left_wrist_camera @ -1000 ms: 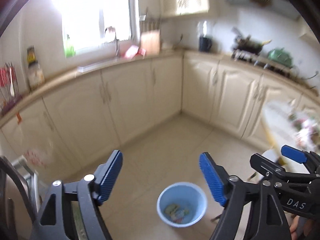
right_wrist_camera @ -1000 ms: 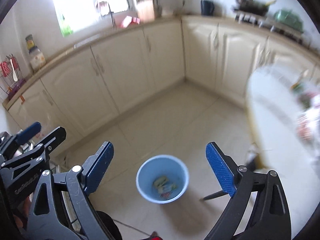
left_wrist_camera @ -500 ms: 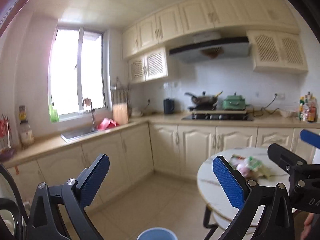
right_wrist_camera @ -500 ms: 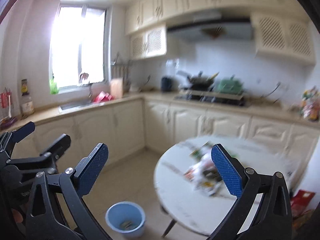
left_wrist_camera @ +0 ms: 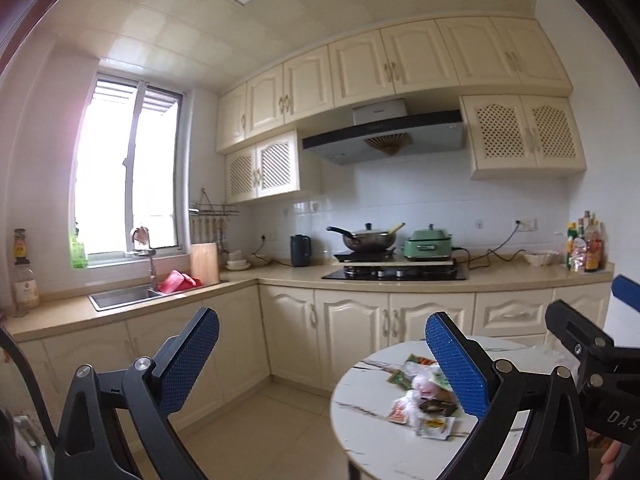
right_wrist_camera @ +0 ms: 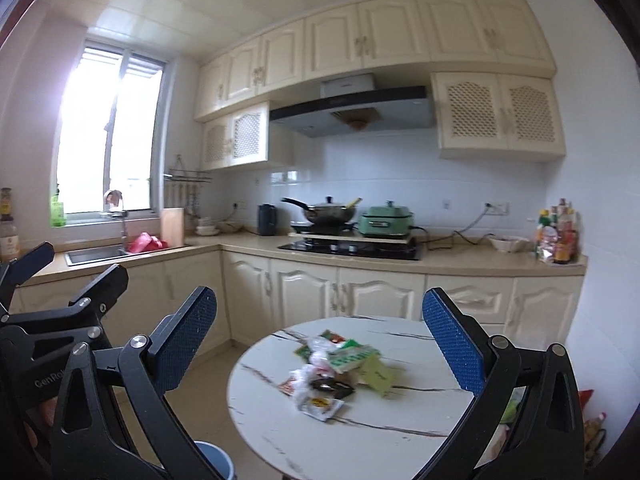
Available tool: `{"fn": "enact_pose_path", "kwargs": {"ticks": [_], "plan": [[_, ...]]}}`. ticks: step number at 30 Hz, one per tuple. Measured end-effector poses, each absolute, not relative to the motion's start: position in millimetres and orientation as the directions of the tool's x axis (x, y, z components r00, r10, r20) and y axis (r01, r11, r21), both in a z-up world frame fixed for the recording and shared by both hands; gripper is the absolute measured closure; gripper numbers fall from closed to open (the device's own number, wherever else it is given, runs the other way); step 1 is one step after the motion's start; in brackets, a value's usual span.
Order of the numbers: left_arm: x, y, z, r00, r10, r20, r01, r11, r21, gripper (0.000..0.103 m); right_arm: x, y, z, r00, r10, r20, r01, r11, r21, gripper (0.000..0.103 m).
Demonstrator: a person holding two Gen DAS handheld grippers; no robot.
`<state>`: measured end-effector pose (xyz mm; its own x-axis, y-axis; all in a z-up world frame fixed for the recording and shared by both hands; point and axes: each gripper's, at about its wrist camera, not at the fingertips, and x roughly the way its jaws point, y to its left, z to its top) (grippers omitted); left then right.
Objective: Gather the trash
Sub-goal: 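Bring both open tools back to the table, then grasp the clear plastic wrap with the left tool while the right tool grasps the yellow-green bag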
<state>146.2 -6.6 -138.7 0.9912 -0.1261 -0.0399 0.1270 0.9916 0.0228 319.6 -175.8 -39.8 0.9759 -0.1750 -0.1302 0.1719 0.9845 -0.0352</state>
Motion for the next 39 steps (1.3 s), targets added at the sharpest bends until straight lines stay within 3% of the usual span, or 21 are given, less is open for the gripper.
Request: {"fn": "enact_pose_path", "kwargs": {"ticks": [11,21,26,34,36,38,39], "plan": [[241,-37,-114,0.968,-0.186,-0.17,0.197,0.979,0.048,0.001,341,-255,-65,0.926,-0.315,-0.21,0.323,0.946,0.004,0.0],[366,-73,-149,0.823,-0.274,-0.498,0.312,0.95,-0.008,0.001,400,-316,-135,0.847,-0.329,-0.417,0.376,0.926,0.031,0.0],[427,-104,-164,0.735,-0.284,-0.616,0.336,0.941,-0.033,0.001,433,-338,-186,0.786,-0.303,-0.539,0.375,0.927,0.026,0.0],[486,-122,-183,0.661,-0.334,-0.672,0.338,0.932,-0.131,0.003,464,-350,-231,0.738,-0.249,-0.627,0.351,0.935,0.041,0.0],[505,-134,-191,0.648,-0.329,-0.687,0.346,0.931,-0.12,0.012,470,-353,-236,0.732,-0.246,-0.636,0.351,0.936,0.042,0.0],[524,-145,-200,0.629,-0.319,-0.709,0.354,0.929,-0.105,0.036,477,-355,-240,0.726,-0.241,-0.644,0.346,0.937,0.039,0.0],[531,-148,-203,0.619,-0.321,-0.717,0.357,0.928,-0.107,0.04,482,-356,-241,0.722,-0.24,-0.649,0.345,0.938,0.037,0.0]]}}
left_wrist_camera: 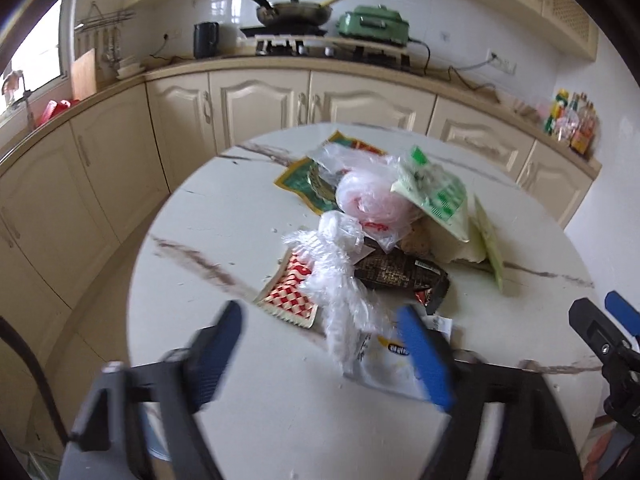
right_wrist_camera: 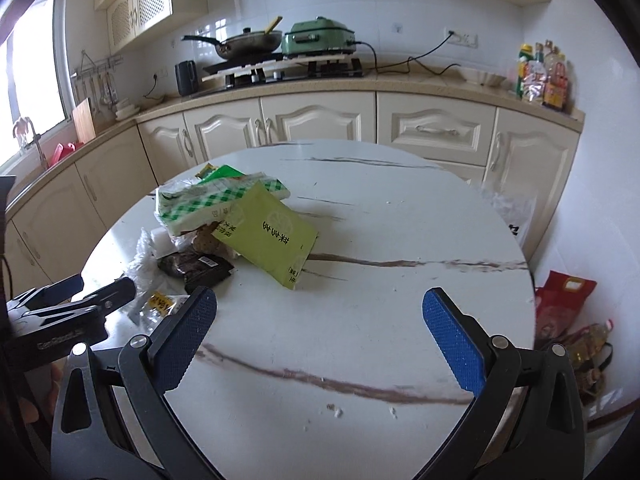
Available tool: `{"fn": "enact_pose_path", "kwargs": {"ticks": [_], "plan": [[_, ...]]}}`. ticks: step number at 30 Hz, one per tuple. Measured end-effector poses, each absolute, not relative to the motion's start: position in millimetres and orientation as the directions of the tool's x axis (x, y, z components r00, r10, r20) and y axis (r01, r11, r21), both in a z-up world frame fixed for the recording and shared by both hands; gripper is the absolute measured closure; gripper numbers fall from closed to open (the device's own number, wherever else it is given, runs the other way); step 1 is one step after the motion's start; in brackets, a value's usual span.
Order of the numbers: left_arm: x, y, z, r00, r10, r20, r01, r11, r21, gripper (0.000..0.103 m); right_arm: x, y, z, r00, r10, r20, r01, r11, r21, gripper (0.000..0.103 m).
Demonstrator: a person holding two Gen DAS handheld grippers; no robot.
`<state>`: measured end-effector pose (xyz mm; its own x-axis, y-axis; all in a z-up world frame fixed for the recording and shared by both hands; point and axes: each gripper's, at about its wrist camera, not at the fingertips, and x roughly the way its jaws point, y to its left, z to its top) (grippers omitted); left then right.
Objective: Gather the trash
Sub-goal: 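Grasp the clear plastic wrap with the left tool while the right tool grasps the yellow-green bag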
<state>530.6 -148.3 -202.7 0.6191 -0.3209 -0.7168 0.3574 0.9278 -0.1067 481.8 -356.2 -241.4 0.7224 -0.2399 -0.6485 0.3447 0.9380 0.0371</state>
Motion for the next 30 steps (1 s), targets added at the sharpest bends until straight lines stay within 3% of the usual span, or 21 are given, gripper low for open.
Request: {"fn": "enact_pose_path", "kwargs": {"ticks": [3,4,8,19,22,24,30], "plan": [[550,-154,-210,0.579,-0.341,-0.74,0.374,0.918,-0.131,0.066,498,-360,-246,0.713,-0.223,-0.665,0.326,0.945,0.032,0.0],[554,-155,-211,0.573,-0.348,-0.742,0.378,0.915,-0.138,0.085,504,-361,-248,0.706,-0.223,-0.672,0.32,0.947,0.022,0.0],[564,-149,-206,0.559,-0.417,-0.717,0.424,0.887,-0.184,0.098,527,-363,-253,0.692,-0.213,-0.69,0.285,0.958,-0.01,0.0],[551,-105,-187,0.574,-0.495,-0.653,0.471,0.851,-0.232,0.098,593,-365,-281,0.649,-0.016,-0.761,0.153,0.982,0.11,0.001],[541,-99,-182,0.581,-0.499,-0.643,0.48,0.848,-0.224,0.098,593,-375,-281,0.665,0.038,-0.746,0.149,0.972,0.182,0.018],[535,-95,-179,0.583,-0.505,-0.636,0.482,0.846,-0.229,0.098,591,-385,-282,0.67,0.07,-0.739,0.16,0.959,0.236,0.034],[519,-91,-171,0.584,-0.509,-0.633,0.492,0.842,-0.223,0.098,578,-408,-284,0.683,0.087,-0.725,0.189,0.938,0.29,0.06]]}}
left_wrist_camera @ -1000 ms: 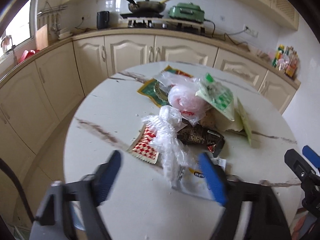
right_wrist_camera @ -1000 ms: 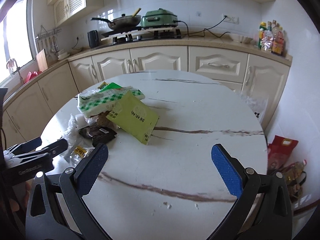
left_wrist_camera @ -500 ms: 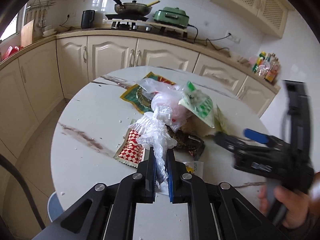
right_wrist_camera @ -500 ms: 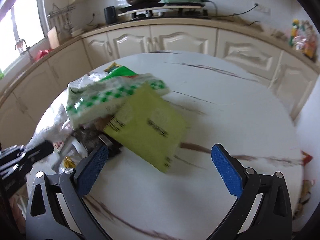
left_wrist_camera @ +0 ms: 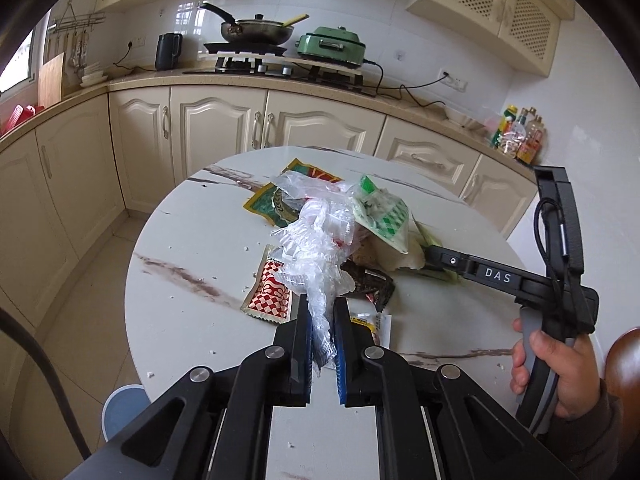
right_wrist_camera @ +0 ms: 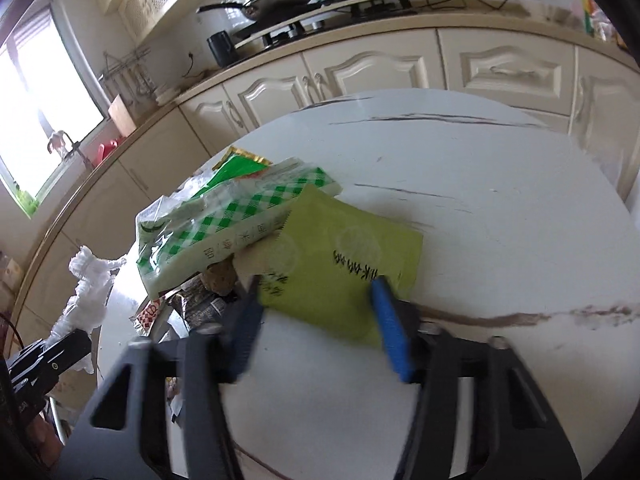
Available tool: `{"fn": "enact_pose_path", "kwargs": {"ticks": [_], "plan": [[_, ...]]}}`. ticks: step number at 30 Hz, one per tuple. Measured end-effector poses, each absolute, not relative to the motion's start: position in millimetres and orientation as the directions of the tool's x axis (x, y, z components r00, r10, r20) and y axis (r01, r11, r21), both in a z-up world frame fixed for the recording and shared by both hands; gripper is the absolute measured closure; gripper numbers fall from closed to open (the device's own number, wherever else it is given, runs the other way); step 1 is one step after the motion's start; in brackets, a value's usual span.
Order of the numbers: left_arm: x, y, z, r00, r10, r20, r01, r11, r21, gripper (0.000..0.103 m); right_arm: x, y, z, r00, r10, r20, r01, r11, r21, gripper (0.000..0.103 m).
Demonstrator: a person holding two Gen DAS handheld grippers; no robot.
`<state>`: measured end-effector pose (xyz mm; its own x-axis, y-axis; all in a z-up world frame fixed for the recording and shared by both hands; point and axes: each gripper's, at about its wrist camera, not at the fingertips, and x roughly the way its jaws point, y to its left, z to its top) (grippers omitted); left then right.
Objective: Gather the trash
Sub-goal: 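Grasp the clear plastic wrap with the left tool while the right tool grasps the yellow-green bag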
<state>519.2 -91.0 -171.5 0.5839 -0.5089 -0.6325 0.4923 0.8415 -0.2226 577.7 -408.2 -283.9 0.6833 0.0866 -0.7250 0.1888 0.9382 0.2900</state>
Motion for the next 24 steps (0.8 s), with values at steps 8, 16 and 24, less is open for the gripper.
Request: {"fn": "enact_pose_path", "kwargs": {"ticks": [8,16,24], "plan": [[499,-86,-160,0.581,-0.52,-0.627,0.509,0.832,-0.219,0.097,567,-419,-283,0.672,0.049,-0.739,0.213,0.943,0.256,0.098],[479,-81,-145,0.579,-0.545,-0.606,0.535,0.815,-0.223,0.097,538,-413,-261,0.714,-0.001,-0.7,0.219,0.95,0.222,0.1],[455,-56,-122,0.599,-0.58,-0.552,0.55,0.799,-0.242,0.097,499,-383,-193,0.811,-0.014,-0.585,0.164,0.965,0.205,0.101]]}}
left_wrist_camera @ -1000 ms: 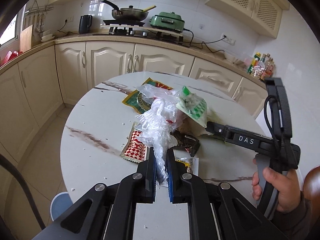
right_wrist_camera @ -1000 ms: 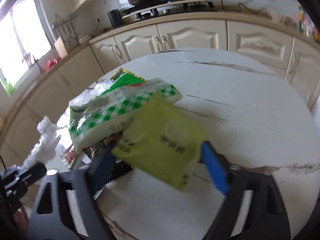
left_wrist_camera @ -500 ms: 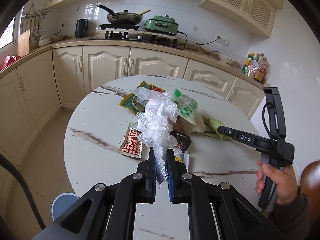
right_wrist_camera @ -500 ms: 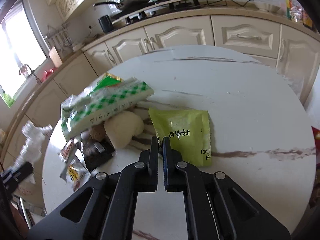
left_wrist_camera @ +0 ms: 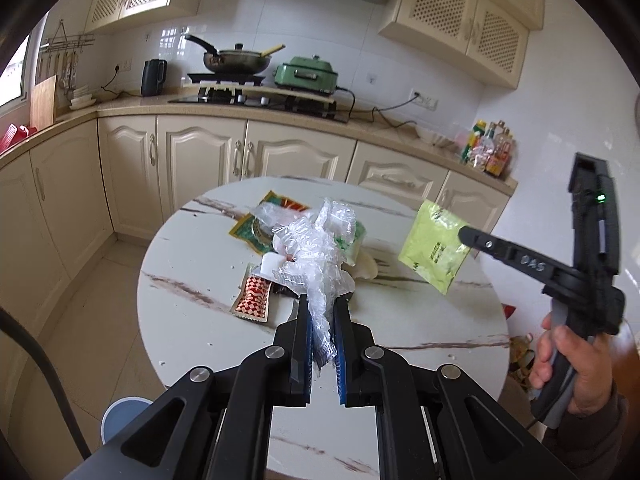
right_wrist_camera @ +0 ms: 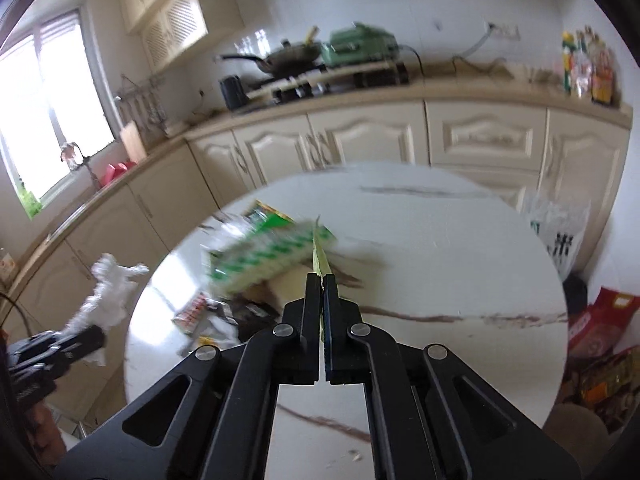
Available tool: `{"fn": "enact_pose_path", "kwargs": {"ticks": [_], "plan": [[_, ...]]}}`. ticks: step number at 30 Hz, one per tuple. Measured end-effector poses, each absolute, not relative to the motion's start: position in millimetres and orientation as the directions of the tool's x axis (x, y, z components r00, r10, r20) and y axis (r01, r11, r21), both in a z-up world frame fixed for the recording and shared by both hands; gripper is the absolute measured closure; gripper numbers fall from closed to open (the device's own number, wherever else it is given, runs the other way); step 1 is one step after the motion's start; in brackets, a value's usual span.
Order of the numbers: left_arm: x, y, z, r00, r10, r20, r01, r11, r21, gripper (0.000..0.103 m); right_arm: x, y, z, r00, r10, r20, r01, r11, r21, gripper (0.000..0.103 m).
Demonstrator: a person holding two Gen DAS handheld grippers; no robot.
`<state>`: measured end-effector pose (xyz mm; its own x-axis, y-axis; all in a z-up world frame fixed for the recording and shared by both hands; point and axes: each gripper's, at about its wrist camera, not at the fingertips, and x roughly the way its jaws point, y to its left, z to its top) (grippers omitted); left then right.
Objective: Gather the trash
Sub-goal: 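Grasp the clear plastic wrap with the left tool while the right tool grasps the yellow-green bag, then carry both items over the blue bin and open both tools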
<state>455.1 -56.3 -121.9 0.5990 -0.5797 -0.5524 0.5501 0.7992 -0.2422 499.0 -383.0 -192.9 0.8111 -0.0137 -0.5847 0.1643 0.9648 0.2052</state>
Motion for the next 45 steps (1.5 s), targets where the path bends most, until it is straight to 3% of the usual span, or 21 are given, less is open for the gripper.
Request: {"fn": "enact_pose_path", "kwargs": {"ticks": [9,15,19,25,34,40,43,45], "plan": [[435,10,-108,0.655,-0.568,-0.499,0.503,0.82,-0.273,0.097,486,-296,-132,0.875,0.105,-0.473,-0.021,0.984,0.178,0.101],[420,83,-118,0.715,-0.48,-0.508,0.398,0.877,-0.268,0.097,514,-203,-137,0.833,0.262,-0.487,-0.204,0.964,0.17,0.101],[419,145,-144,0.732,-0.381,-0.564,0.265,0.923,-0.279,0.097,541,-129,-163,0.766,0.363,-0.531,-0.318,0.931,0.177,0.101],[433,219,-212,0.675,-0.287,-0.68,0.086,0.945,-0.314,0.097,589,-36,-242,0.614,0.444,-0.652,-0.416,0.885,0.21,0.101],[482,281,-376,0.4,-0.262,-0.878,-0.145,0.928,-0.343,0.097,655,50,-424,0.38,0.381,-0.843,-0.407,0.887,0.217,0.101],[513,292,-446,0.255,-0.311,-0.915,-0.174,0.917,-0.36,0.097,685,65,-522,0.251,0.339,-0.906,-0.349,0.905,0.242,0.1],[530,286,-471,0.184,-0.315,-0.931,-0.162,0.925,-0.345,0.096,697,62,-557,0.191,0.355,-0.915,-0.306,0.907,0.288,0.092],[539,281,-476,0.167,-0.309,-0.936,-0.162,0.928,-0.336,0.095,704,57,-575,0.175,0.35,-0.92,-0.293,0.911,0.291,0.08]]}}
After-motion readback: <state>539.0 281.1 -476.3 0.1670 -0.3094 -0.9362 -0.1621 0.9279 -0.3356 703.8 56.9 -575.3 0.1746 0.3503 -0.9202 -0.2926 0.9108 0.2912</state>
